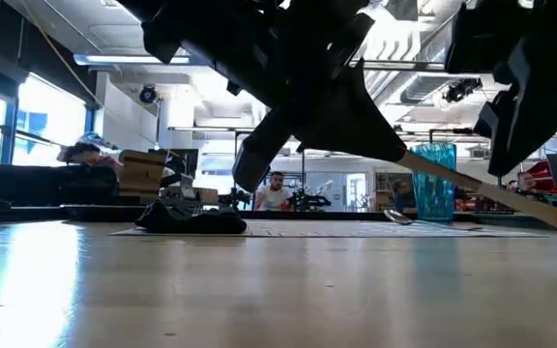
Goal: Set table place
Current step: Put the orange table knife on the gray table mat beside the orange spoon
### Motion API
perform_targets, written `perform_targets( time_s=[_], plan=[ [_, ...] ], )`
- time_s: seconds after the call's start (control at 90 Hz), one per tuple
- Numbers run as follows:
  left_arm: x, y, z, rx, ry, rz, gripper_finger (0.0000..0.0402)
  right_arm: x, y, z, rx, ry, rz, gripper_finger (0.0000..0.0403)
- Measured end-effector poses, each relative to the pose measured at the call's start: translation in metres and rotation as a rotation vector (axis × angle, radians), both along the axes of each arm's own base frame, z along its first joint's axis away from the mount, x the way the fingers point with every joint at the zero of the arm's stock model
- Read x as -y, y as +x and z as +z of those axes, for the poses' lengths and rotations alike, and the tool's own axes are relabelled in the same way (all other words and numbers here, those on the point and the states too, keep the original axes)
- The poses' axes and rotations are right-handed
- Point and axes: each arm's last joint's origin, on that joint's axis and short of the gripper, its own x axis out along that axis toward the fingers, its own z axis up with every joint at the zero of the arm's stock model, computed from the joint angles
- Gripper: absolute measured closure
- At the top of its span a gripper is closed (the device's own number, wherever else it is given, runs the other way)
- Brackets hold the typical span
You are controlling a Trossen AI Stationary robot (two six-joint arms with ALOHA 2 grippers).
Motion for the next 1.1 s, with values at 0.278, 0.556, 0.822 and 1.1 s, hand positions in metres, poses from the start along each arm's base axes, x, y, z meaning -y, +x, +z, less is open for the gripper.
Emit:
perform_targets(
  time_s=[0.278,0.556,0.822,1.1],
  plan=[
    [0.018,-0.003,0.005,0.054,0.077,-0.057,0.0401,0.021,-0.004,-0.032,0.117,0.246,0.043,0.0236],
    [0.022,-0.005,0.005,0.061,0.087,-0.061,0.0402,0.032,-0.016,-0.047,0.268,0.395,0.081,0.0242],
    [0.022,-0.004,0.008,0.087,0.084,-0.06,0.0401,0.031,-0.014,-0.053,0.343,0.398,0.112,0.0242],
    [0.023,-0.003,0.01,0.107,0.111,-0.076,0.0401,0.027,-0.007,-0.06,0.38,0.454,0.163,0.0243]
  ],
)
